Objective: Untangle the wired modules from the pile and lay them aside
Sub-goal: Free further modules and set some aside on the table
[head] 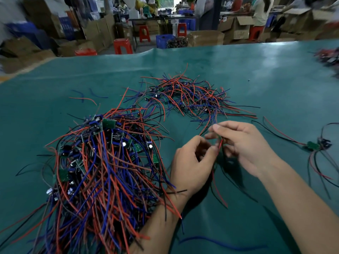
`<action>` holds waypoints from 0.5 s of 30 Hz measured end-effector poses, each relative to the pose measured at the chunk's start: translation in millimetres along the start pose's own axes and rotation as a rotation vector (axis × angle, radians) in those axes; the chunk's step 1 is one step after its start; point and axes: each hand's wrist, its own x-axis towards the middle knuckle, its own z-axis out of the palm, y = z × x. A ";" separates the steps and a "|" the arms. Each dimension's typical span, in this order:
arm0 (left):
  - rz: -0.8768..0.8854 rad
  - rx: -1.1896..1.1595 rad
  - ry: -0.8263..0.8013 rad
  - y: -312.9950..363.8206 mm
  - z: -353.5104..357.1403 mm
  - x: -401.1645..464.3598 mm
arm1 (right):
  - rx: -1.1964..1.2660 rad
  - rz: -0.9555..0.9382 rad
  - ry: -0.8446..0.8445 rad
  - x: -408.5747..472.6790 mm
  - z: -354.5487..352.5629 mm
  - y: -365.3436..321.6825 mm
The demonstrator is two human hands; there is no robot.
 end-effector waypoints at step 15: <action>-0.068 -0.057 0.100 -1.5 -0.7 3.7 | 0.304 0.006 -0.109 -8.7 25.7 5.4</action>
